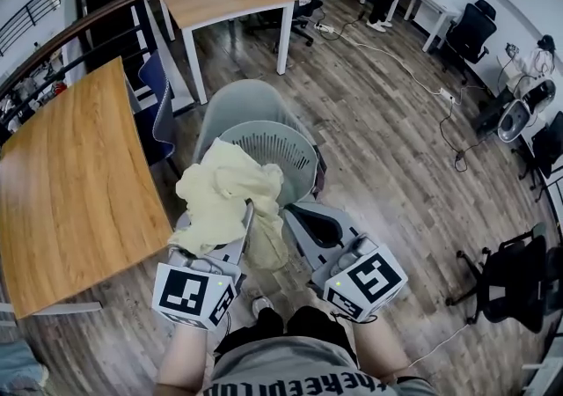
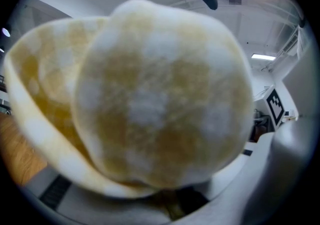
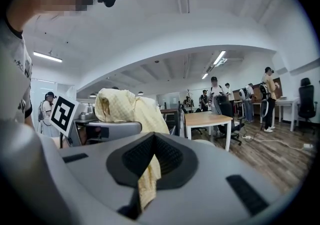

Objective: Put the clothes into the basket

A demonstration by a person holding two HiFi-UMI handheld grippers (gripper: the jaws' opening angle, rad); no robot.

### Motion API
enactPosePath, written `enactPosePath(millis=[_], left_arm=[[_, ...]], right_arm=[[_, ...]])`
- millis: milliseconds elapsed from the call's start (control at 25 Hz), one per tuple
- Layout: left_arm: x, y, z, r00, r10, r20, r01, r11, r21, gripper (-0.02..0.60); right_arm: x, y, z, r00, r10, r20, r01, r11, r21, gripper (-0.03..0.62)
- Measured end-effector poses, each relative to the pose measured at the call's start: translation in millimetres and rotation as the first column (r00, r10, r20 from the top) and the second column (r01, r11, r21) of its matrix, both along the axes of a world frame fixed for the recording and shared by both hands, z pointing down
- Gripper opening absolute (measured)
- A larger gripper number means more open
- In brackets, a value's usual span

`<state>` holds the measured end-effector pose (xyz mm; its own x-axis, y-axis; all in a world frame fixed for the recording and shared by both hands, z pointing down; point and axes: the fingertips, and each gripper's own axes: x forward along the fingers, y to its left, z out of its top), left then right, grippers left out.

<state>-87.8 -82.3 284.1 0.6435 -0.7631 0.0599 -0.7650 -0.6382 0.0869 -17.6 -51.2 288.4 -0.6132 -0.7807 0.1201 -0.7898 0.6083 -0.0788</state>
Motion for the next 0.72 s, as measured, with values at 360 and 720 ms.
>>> enactPosePath(millis=[360, 720], left_arm=[[11, -16, 6, 1.000, 0.013, -0.009, -0.013, 1.000, -0.010, 0.172], [24, -45, 4, 0.997, -0.075, -0.002, 0.075, 0.997, -0.003, 0.172]], right_arm=[[10, -15, 3, 1.000, 0.011, -0.012, -0.011, 1.000, -0.009, 0.010], [26, -51, 1, 0.997, -0.076, -0.009, 0.076, 0.997, 0.000, 0.009]])
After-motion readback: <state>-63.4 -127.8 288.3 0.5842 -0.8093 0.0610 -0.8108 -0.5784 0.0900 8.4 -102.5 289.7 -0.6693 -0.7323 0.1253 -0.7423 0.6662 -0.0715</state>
